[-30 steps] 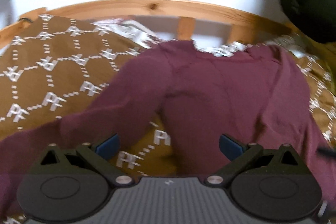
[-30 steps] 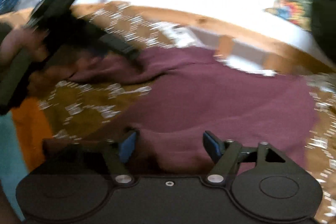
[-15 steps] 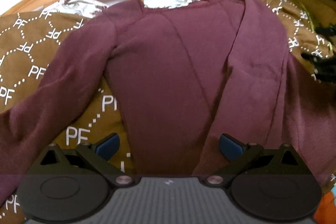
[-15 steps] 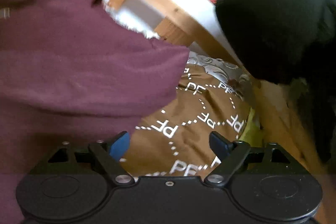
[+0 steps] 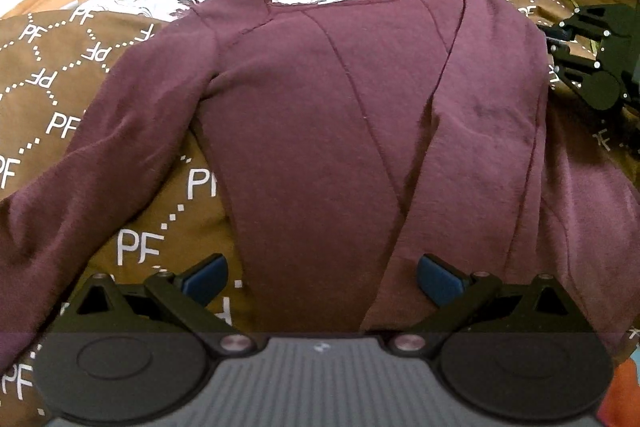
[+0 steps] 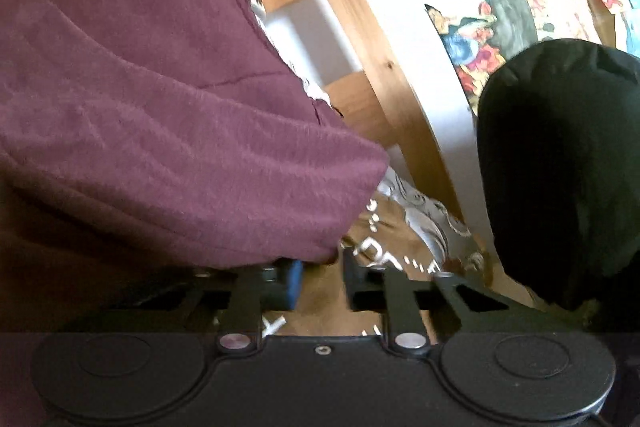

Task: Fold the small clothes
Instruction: 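Carry the held sleeve with the right gripper across the shirt body, then open the right gripper to release the sleeve and lift away, then move the left gripper to the other sleeve cuff and close on it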

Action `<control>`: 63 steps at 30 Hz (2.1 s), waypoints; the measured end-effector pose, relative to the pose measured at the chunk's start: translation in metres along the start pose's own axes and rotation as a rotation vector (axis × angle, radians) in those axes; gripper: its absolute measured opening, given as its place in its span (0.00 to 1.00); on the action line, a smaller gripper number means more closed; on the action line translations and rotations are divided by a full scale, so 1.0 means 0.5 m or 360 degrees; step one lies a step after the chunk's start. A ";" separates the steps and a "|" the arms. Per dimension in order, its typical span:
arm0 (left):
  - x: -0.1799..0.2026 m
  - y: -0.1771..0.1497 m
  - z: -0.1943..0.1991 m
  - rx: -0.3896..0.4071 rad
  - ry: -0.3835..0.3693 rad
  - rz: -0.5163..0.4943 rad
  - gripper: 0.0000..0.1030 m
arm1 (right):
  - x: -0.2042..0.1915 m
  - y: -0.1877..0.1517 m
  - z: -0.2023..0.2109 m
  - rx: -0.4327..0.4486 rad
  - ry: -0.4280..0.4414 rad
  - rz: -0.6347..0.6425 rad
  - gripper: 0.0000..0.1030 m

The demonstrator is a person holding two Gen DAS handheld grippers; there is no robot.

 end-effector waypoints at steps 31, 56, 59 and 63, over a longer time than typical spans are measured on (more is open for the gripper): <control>-0.103 0.036 0.159 0.0443 0.0268 0.0384 0.99 | 0.102 -0.079 0.191 -0.0328 0.0223 -0.1485 0.64; -0.395 -0.103 0.371 0.0487 0.1113 0.0650 0.76 | -0.018 0.042 0.411 0.0051 0.0513 -0.1590 0.90; -0.401 -0.116 0.357 0.0407 0.1142 0.0683 0.48 | -0.022 0.034 0.406 0.0024 0.0515 -0.1611 0.90; -0.405 -0.126 0.377 0.0452 0.1204 0.0721 0.11 | -0.026 0.031 0.402 0.0012 0.0531 -0.1627 0.91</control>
Point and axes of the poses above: each gripper's, at about its wrist camera, not at the fingertips, and z roughly against the way its jaws point, x to its right, y to its top, the point moved 6 cm from there along -z, roughly the way its jaws point, and after that the axes turned 6 degrees about -y, right-handed, at the moved point
